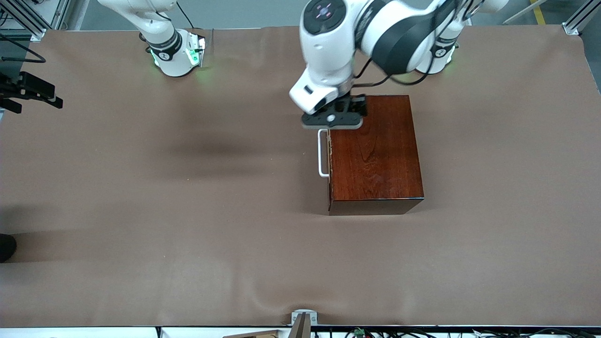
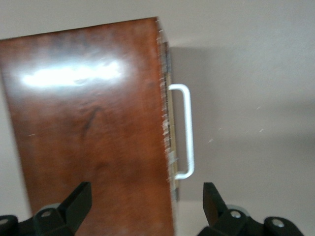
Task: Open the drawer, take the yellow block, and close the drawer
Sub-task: 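Move the left gripper over the box toward the white drawer handle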
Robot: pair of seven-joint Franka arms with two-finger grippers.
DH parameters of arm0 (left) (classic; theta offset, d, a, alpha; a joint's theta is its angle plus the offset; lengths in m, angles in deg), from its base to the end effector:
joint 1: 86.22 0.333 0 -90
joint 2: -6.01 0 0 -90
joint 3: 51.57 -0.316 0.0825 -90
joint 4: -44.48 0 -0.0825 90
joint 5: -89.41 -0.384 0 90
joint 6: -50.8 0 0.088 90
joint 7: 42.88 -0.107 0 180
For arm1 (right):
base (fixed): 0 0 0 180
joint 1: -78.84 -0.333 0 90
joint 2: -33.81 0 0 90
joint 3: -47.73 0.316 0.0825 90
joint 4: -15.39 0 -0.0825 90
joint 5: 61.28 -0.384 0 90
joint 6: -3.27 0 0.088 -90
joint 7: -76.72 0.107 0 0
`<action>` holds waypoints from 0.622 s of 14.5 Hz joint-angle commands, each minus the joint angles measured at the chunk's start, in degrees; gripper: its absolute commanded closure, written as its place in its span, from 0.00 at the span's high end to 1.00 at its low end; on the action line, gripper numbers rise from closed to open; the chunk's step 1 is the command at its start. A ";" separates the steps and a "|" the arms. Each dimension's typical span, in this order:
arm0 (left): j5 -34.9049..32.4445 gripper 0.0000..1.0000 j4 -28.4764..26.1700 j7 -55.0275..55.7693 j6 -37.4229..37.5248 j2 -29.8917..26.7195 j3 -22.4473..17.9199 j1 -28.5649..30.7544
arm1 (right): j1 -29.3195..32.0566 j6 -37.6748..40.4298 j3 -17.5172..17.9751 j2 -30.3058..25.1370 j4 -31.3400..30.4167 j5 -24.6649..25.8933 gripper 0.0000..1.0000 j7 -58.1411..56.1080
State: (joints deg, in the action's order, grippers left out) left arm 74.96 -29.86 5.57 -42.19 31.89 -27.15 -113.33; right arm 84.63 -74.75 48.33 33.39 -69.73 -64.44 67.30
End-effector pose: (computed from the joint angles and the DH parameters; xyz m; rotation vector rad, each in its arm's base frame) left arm 0.4814 -0.4742 0.4971 -3.0292 0.0726 0.0072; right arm 0.5283 -0.0412 0.6509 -3.0656 -0.1260 0.1670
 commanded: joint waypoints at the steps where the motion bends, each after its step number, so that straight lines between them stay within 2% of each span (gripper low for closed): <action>1: -1.38 1.00 8.31 4.53 -2.01 6.10 -6.11 -7.76 | 1.77 0.24 1.16 -1.08 -0.92 -0.10 1.00 -0.60; 5: -1.29 1.00 11.23 11.04 -5.44 11.73 -15.52 -18.22 | 1.60 0.06 1.07 -1.08 -0.84 -0.01 1.00 -0.51; 9: -1.29 1.00 12.21 13.51 -5.36 15.69 -17.64 -20.97 | 1.77 1.11 1.07 -1.08 -0.84 -0.01 1.00 0.01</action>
State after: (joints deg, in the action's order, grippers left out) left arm 74.97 -21.48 18.42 -48.50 44.57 -43.66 -133.77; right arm 84.89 -74.43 48.43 33.39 -69.76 -64.44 67.31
